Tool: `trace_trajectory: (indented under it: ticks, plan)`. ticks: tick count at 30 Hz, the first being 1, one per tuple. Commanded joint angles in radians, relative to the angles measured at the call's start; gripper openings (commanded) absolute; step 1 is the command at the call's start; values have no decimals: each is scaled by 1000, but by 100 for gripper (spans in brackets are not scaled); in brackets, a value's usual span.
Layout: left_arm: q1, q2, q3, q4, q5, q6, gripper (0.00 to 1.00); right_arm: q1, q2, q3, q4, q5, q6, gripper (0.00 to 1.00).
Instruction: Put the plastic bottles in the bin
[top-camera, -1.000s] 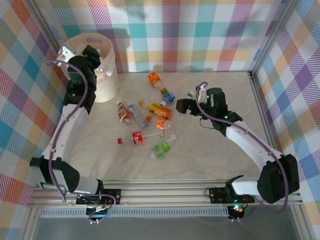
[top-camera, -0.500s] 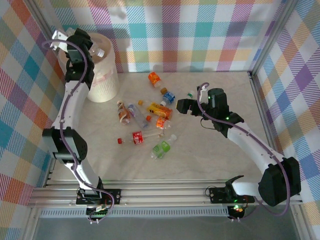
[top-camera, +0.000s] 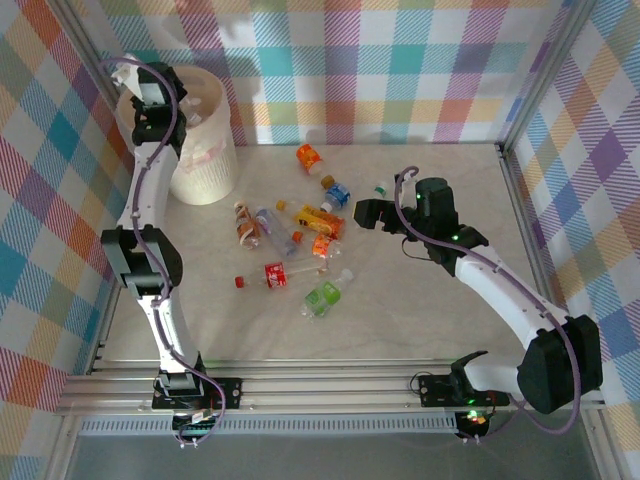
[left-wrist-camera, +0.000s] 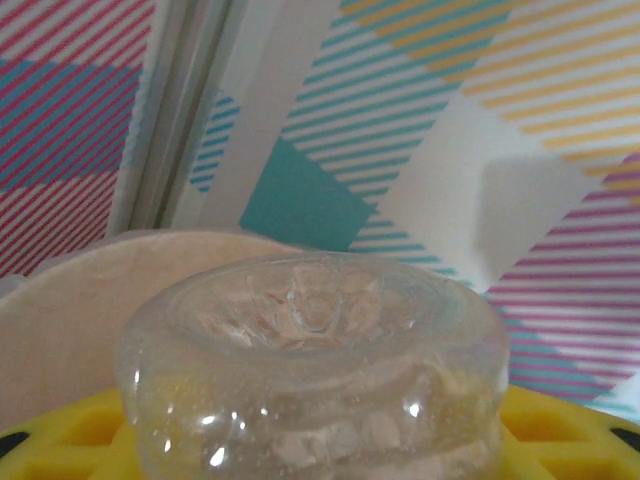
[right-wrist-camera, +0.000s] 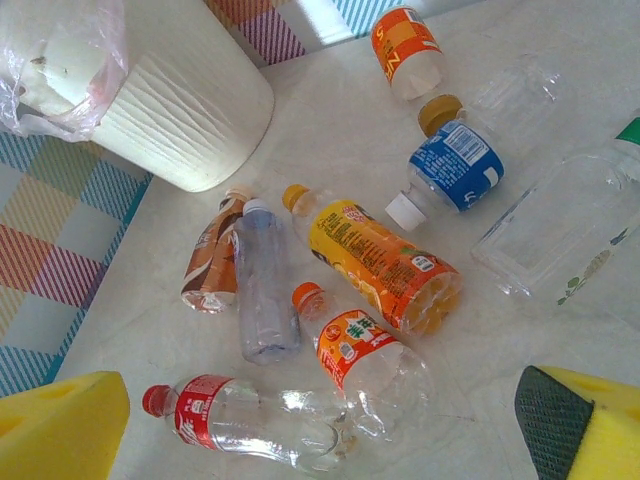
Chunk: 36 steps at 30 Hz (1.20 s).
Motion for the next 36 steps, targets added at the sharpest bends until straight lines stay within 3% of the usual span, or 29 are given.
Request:
trace_trajectory:
  ticks: [1,9,19,30,36]
  plan:
    - [29,0,-35,22,207,147,57,-5,5,14,-15,-1,-12,100]
    - [89,88,134,-209,442,326,59,-5,11,21,-37,-1,-21,100]
    - [90,157,278,-439,560,517,67,-5,9,7,-48,13,-11,100]
    - [89,95,263,-616,608,637,63,-5,19,16,-51,9,0,100]
    - [90,74,263,-653,649,646,81,-5,20,16,-47,5,14,100]
